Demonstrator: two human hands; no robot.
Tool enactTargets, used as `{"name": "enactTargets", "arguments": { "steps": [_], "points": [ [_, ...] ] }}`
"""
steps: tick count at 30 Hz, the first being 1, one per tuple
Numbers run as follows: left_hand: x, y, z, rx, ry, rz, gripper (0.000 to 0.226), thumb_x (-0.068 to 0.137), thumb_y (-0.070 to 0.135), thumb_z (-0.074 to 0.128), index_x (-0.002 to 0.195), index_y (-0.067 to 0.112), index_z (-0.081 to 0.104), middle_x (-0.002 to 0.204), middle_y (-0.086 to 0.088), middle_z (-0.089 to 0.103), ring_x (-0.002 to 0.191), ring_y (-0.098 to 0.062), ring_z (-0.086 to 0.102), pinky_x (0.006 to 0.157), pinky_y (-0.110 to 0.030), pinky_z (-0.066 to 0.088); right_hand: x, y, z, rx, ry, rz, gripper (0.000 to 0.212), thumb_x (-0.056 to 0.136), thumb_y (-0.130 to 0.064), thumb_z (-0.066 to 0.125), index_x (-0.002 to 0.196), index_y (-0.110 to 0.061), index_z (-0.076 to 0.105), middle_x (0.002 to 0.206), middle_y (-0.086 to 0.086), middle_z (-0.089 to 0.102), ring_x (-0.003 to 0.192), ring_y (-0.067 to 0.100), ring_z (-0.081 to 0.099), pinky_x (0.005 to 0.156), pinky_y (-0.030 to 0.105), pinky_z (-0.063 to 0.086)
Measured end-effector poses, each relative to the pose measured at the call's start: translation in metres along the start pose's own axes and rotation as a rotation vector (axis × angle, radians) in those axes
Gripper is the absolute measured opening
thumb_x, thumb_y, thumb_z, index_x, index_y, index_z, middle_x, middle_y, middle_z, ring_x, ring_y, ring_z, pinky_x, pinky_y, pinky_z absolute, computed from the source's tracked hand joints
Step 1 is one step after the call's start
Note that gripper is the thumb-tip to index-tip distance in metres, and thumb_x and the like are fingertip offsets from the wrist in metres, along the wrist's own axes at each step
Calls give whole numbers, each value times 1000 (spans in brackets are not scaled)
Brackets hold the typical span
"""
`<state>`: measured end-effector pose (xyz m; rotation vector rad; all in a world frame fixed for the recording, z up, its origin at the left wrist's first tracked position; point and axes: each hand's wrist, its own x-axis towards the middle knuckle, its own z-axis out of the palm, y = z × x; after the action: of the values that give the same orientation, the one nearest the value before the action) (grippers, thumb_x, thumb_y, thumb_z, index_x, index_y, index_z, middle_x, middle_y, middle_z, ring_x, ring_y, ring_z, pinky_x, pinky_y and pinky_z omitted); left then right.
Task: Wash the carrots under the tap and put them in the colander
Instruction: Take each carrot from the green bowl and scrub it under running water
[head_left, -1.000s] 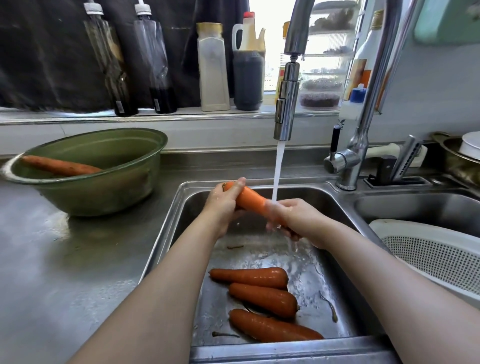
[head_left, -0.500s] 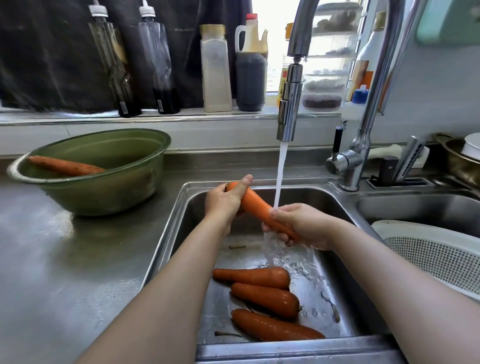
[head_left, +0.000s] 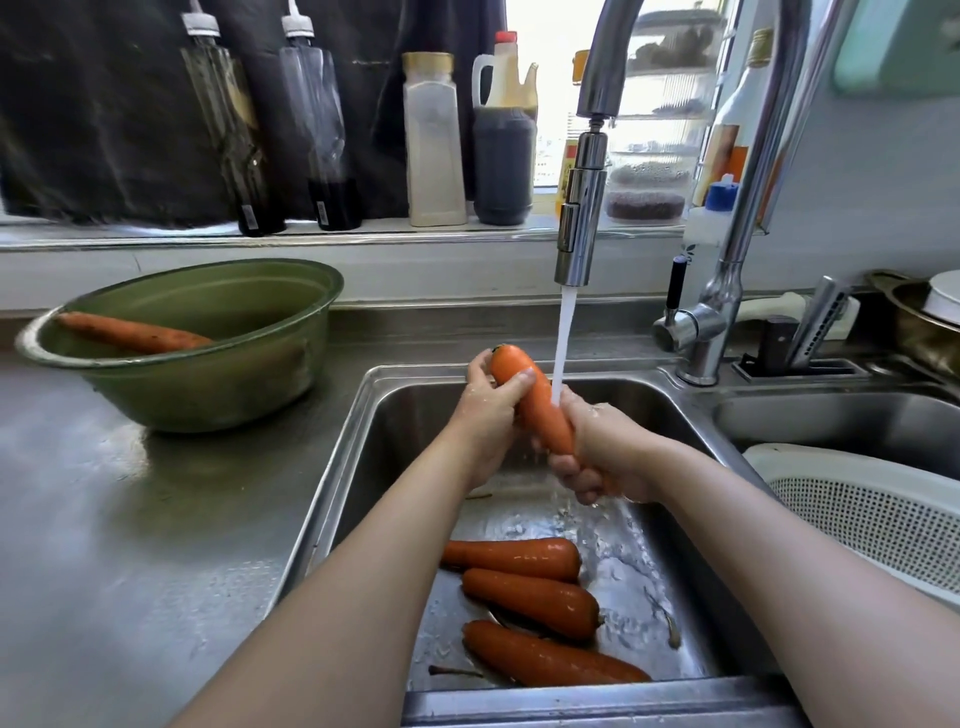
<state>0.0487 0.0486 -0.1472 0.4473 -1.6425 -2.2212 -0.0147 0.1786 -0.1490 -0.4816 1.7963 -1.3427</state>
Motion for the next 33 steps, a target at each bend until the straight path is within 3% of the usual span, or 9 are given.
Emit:
{"name": "enactTargets", "arguments": {
  "steps": [2, 5, 11, 14, 18, 22, 25, 30, 33],
  "points": [
    [-1, 1, 10, 140, 158, 25, 33, 109, 32, 47, 138, 41, 33, 118, -5, 53, 107, -29, 62, 93, -53, 59, -1, -1, 2, 80, -106, 27, 61, 108, -61, 21, 105, -12, 56, 61, 2, 45, 42, 12, 34, 42, 22, 33],
    [0, 3, 15, 205, 269, 88, 28, 108, 44, 45, 135, 39, 39, 125, -8, 56, 101, -24, 60, 95, -51, 57, -4, -1, 1, 175, -257, 66, 55, 107, -60, 28, 108, -11, 53, 70, 1, 48, 48, 9, 39, 43, 22, 37],
    [1, -2, 8, 270, -62, 60, 83, 99, 19, 67, 157, 43, 12, 135, -8, 45, 115, -32, 61, 96, -53, 58, -7, 3, -15, 185, -129, 78, 64, 103, -69, 27, 100, -15, 61, 62, -2, 39, 41, 7, 25, 38, 19, 18],
    [5, -5, 21, 261, 153, 70, 52, 103, 30, 60, 144, 36, 28, 131, -10, 51, 111, -30, 61, 96, -53, 58, -8, 1, -10, 131, -120, 95, 64, 102, -71, 24, 97, -15, 54, 59, -3, 38, 39, 7, 25, 37, 18, 20],
    [12, -4, 30, 195, 433, 150, 19, 110, 40, 42, 121, 26, 45, 100, 1, 56, 103, -27, 58, 94, -38, 49, -7, -3, -3, 109, -144, 118, 64, 102, -72, 23, 91, -16, 51, 57, -2, 37, 37, 6, 23, 37, 16, 18],
    [6, -7, 22, 294, 137, 152, 35, 110, 32, 44, 145, 31, 38, 123, -6, 53, 109, -27, 60, 97, -45, 55, -13, 2, -26, 103, -127, 162, 67, 100, -75, 19, 87, -19, 52, 55, -2, 33, 35, 7, 21, 37, 14, 16],
    [-5, -10, 29, 348, -16, 42, 55, 105, 27, 57, 150, 36, 26, 123, -5, 50, 108, -29, 62, 91, -45, 59, -16, 10, -38, 54, -101, 229, 72, 98, -78, 15, 78, -18, 50, 52, -2, 32, 36, 8, 20, 40, 16, 16],
    [9, -14, 41, 203, 313, 133, 15, 108, 34, 48, 116, 22, 50, 96, 0, 58, 91, -24, 62, 84, -36, 54, -14, 9, -24, 4, -141, 246, 74, 97, -79, 11, 74, -19, 48, 52, -2, 33, 35, 9, 21, 37, 15, 21],
    [15, -14, 32, 160, 448, 154, 29, 111, 34, 42, 97, 17, 61, 90, -3, 63, 98, -30, 65, 94, -43, 54, -10, 8, -14, -37, -129, 204, 74, 98, -78, 11, 75, -18, 48, 54, 0, 34, 37, 10, 22, 38, 16, 21]
  ]
}}
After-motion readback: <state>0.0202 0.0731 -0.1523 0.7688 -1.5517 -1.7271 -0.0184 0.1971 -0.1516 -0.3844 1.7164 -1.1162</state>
